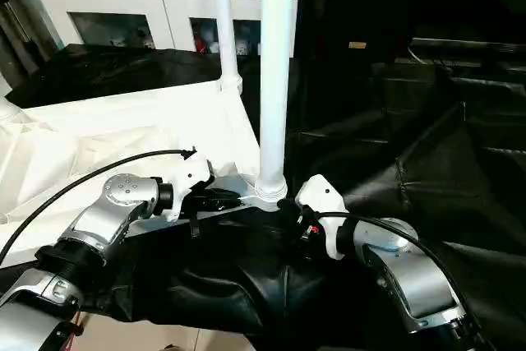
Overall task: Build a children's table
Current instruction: Rotate table base
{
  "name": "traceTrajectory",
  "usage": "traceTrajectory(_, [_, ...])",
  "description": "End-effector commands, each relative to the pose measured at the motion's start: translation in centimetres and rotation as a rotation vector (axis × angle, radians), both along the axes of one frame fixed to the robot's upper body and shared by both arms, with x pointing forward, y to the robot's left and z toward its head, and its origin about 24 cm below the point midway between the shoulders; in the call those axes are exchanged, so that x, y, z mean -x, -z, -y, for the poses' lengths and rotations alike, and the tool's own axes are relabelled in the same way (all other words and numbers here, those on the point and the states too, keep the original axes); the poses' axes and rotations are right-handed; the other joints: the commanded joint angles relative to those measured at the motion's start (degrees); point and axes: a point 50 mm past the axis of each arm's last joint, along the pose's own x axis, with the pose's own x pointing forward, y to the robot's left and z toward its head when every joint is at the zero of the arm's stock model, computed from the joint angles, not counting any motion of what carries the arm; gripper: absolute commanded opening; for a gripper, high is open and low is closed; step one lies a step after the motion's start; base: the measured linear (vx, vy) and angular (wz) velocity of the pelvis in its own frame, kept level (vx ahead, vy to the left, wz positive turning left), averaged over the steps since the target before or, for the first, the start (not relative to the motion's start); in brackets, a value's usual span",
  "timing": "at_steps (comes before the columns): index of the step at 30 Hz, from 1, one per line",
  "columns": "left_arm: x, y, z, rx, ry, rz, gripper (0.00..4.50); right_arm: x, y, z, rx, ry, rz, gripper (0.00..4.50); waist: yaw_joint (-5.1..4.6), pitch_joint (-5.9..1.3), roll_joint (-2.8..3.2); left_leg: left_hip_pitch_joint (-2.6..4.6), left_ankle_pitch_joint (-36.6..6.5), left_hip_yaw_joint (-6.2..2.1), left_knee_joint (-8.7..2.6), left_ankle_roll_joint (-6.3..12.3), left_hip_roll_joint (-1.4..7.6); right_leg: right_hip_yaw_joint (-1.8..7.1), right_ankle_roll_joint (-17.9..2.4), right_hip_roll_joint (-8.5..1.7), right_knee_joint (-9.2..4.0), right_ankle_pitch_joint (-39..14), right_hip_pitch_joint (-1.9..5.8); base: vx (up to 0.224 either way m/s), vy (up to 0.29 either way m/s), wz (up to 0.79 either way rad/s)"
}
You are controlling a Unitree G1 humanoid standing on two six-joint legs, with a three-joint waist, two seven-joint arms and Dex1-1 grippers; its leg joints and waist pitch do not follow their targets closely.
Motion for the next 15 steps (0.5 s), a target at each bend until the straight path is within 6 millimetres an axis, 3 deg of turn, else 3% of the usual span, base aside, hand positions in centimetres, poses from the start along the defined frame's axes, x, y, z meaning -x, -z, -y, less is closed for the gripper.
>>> traceTrajectory(1, [0.48,1.08,-0.48,-0.044,0.013,-0.05,0.12,0.07,-0.33,-0.26,-0.004,-0.015,0.006,3.12,0.31,-3.48,-1.24,0.42,-12.19,0.79,-3.49,3.01,-0.27,0.32,-12.11,-0.76,-3.58,-9.98,3.17,0.0,0.0,0.0])
traceTrajectory(15, [0.48,1.08,-0.48,-0.044,0.013,-0.05,0.12,0.07,-0.33,-0.26,-0.004,-0.015,0.006,3.12,0.31,-3.48,-1.27,0.39,-12.08,0.78,-3.5,2.97,-0.29,0.32,-12.0,-0.76,-3.57,-9.97,3.19,0.0,0.0,0.0])
